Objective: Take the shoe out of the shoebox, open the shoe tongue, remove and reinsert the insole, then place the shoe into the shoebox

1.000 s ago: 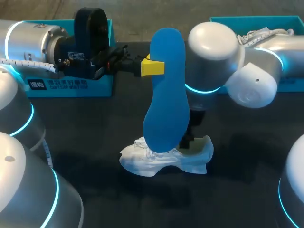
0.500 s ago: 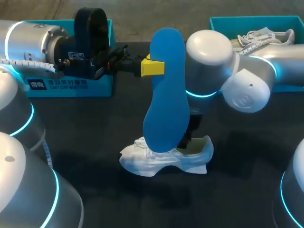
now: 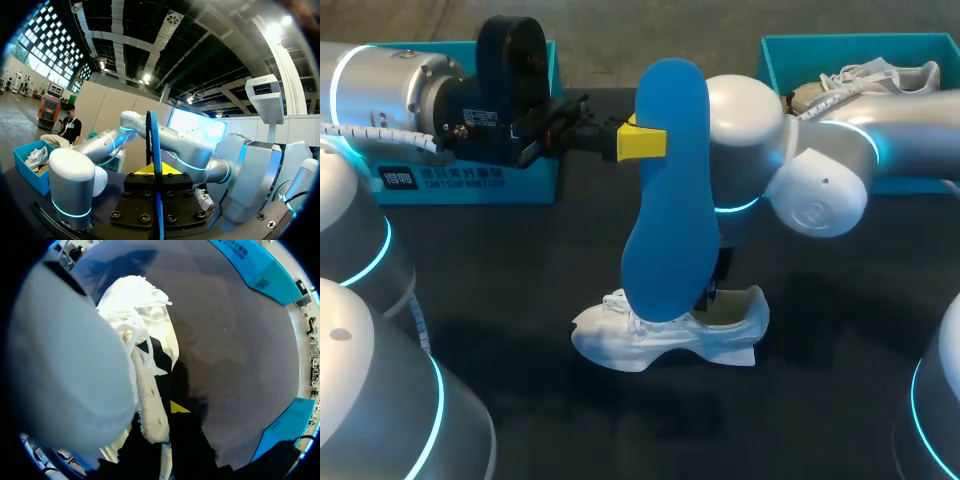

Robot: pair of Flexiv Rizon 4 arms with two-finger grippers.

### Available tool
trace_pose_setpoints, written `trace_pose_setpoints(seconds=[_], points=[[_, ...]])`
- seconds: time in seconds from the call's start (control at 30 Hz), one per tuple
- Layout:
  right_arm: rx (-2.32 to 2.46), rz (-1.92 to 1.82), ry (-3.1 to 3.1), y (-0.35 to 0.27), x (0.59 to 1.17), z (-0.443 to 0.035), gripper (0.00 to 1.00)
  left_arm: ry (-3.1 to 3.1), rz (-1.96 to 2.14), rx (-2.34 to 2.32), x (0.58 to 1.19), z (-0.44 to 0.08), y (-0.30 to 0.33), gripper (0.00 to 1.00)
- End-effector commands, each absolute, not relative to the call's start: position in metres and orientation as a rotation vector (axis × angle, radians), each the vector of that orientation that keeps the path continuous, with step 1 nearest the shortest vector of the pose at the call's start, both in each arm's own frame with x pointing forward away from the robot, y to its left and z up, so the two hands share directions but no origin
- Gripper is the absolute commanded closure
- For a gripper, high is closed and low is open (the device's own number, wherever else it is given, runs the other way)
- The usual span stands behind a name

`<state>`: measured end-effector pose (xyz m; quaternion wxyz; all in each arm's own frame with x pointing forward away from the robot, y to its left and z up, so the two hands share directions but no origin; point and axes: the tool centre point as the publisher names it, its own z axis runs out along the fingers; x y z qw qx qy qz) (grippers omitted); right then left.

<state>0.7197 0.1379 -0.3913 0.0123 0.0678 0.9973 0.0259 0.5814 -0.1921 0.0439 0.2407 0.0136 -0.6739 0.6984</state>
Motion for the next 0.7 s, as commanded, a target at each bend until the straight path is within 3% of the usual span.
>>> trace_pose_setpoints(seconds=[0.03,0.7], points=[[0.218,0.067,3.099,0.135,0.713,-0.381,1.00,-1.843,1.912,0.038,0.581,0.043,-0.193,1.00],[0.373,0.084,3.137,0.116,0.699,-0.335,1.00,-1.843,1.912,0.038,0.581,0.043,-0.193,1.00]])
